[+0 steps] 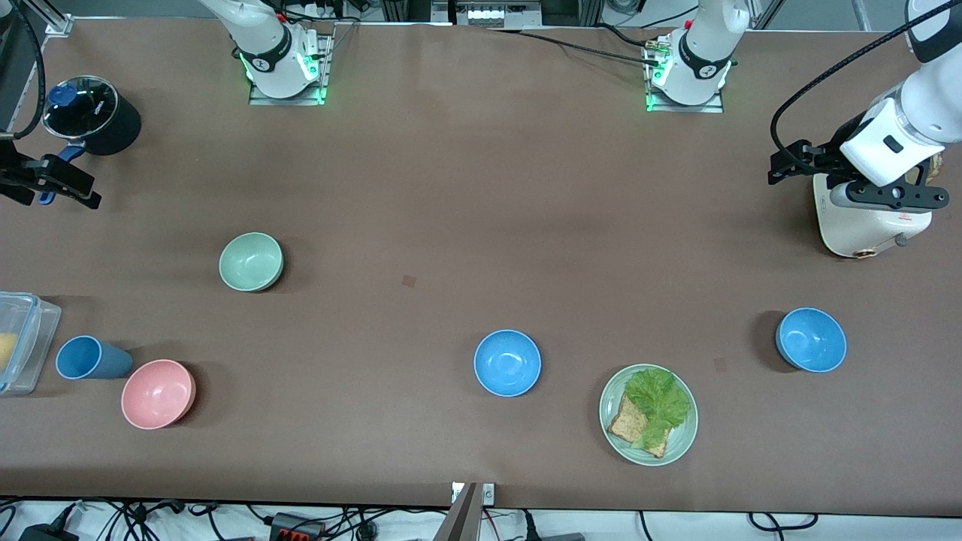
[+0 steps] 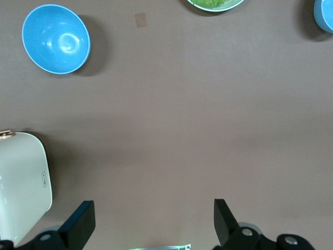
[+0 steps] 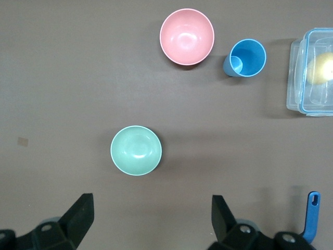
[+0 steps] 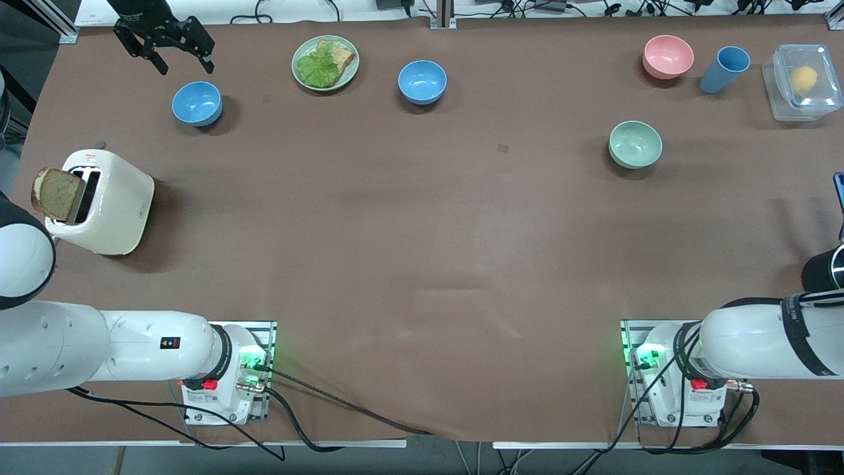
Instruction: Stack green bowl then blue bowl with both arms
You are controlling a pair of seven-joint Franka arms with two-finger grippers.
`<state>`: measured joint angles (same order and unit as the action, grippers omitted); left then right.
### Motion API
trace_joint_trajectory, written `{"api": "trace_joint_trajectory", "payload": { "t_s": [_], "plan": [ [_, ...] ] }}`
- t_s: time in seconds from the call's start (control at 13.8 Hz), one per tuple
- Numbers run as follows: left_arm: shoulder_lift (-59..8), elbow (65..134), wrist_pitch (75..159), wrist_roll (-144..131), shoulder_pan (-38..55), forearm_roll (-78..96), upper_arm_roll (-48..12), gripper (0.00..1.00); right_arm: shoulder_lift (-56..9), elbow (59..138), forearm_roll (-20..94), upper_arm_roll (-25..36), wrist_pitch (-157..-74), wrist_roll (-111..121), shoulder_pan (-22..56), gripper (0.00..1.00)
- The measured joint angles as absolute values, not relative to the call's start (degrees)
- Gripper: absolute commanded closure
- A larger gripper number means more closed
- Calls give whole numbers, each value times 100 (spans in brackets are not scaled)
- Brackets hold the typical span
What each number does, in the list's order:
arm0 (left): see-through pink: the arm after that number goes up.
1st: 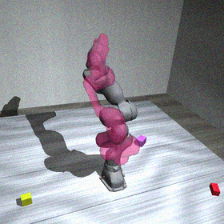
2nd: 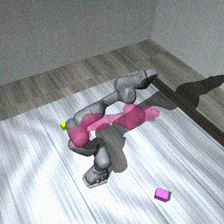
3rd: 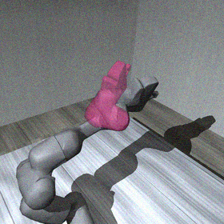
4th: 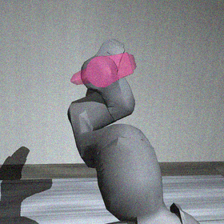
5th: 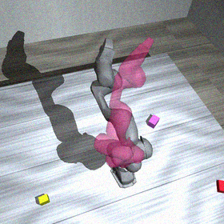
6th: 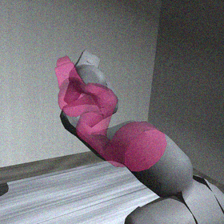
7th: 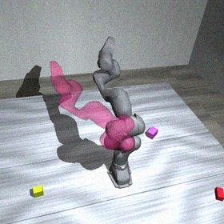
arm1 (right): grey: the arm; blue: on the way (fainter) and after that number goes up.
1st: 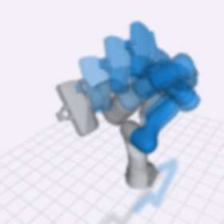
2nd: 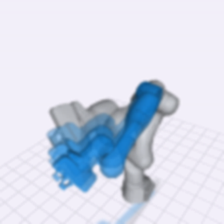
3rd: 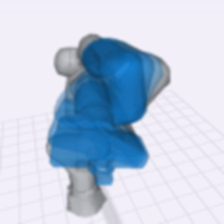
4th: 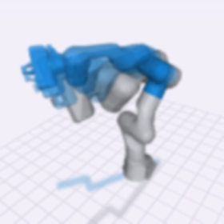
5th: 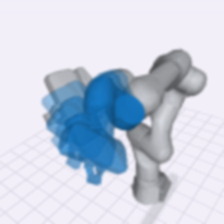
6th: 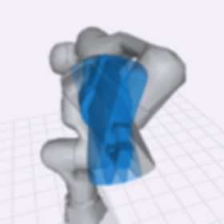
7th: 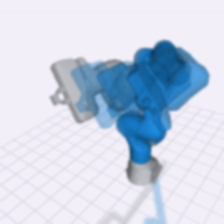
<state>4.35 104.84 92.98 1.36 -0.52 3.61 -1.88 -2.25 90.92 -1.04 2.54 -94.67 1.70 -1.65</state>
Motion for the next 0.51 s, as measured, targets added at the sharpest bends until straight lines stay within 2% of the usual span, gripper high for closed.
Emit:
{"api": "trace_joint_trajectory", "payload": {
  "t_s": [0.29,0.51],
  "plan": [
    [435,10466,9294,135,-56,361,-188,0,-240,9155,-104,254,-9468,170,-165,0],
    [427,10464,9279,135,-69,361,-188,0,-504,9278,-105,254,-9550,169,-165,0]
  ]
}}
